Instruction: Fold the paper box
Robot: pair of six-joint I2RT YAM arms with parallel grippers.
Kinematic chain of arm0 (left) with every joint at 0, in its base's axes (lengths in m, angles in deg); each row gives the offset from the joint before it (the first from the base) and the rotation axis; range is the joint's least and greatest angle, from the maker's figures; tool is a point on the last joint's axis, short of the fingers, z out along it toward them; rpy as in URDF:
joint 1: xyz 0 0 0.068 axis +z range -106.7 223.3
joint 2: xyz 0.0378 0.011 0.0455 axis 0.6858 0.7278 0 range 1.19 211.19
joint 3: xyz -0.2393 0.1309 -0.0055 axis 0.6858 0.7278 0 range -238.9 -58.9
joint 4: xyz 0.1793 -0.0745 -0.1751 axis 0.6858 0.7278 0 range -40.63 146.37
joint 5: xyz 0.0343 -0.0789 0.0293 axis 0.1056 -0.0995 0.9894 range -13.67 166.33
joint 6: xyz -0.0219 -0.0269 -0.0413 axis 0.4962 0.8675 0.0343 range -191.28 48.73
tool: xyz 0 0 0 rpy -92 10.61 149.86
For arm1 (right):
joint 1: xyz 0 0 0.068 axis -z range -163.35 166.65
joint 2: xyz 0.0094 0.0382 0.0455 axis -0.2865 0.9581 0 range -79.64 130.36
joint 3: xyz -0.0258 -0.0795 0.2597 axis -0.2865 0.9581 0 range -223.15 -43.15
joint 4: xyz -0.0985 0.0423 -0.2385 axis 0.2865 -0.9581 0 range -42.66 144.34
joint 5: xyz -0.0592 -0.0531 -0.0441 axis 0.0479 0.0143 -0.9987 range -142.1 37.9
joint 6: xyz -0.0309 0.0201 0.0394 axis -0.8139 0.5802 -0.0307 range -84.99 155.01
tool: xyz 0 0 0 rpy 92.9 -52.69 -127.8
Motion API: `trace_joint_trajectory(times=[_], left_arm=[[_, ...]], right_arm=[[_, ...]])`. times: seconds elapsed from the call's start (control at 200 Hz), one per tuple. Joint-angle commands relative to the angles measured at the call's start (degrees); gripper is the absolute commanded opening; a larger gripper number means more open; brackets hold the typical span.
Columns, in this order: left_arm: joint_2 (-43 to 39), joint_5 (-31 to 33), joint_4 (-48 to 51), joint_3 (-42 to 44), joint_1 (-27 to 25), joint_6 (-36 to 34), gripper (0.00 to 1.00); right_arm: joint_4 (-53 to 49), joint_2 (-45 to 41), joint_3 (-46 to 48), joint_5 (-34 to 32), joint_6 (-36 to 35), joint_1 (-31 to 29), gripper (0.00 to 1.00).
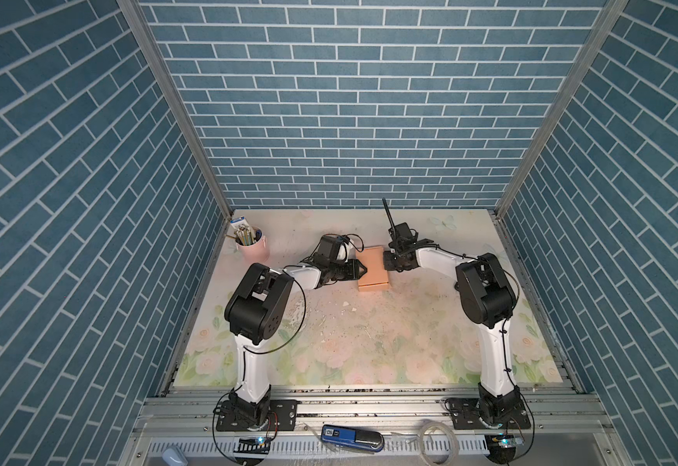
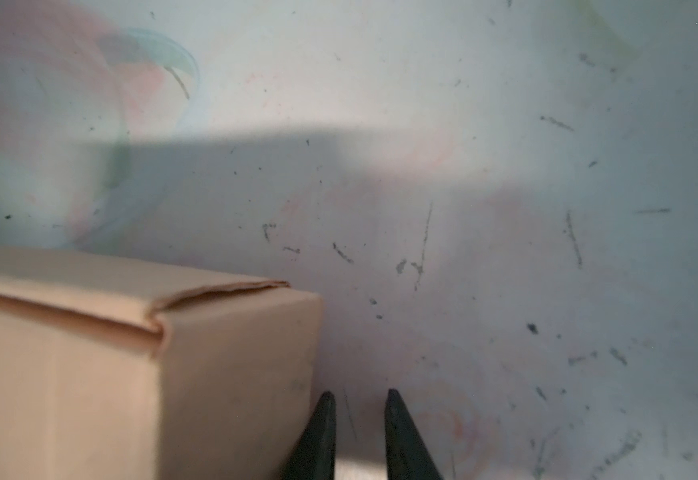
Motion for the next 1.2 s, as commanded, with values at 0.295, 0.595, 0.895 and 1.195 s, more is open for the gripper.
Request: trace_joint_trajectory(times=[0.295,0.595,0.895,1.195], left_arm=[[-5.8,3.6,4.1,1.7,0.0,-0.1,0.48],[-10.7,8.2,7.3,4.1,0.3,-0.2,0.48],[-13.0,16.9,17.1,6.8,-0.1,-0.7,0.42],[-8.3,19.7,20.9,3.8,-4.6,-0.2,0.41]], right_arm=[[-2.1,-3.1,8.7,-3.4,1.8,1.7,0.35],[2.4,-9.5,16.6,-1.1,3.6,2.5,0.36],[6.3,-14.7,24.5,3.0,5.4,2.2,0.36],[8.3,-14.6,26.1,6.0,7.1,-0.1,0.35]])
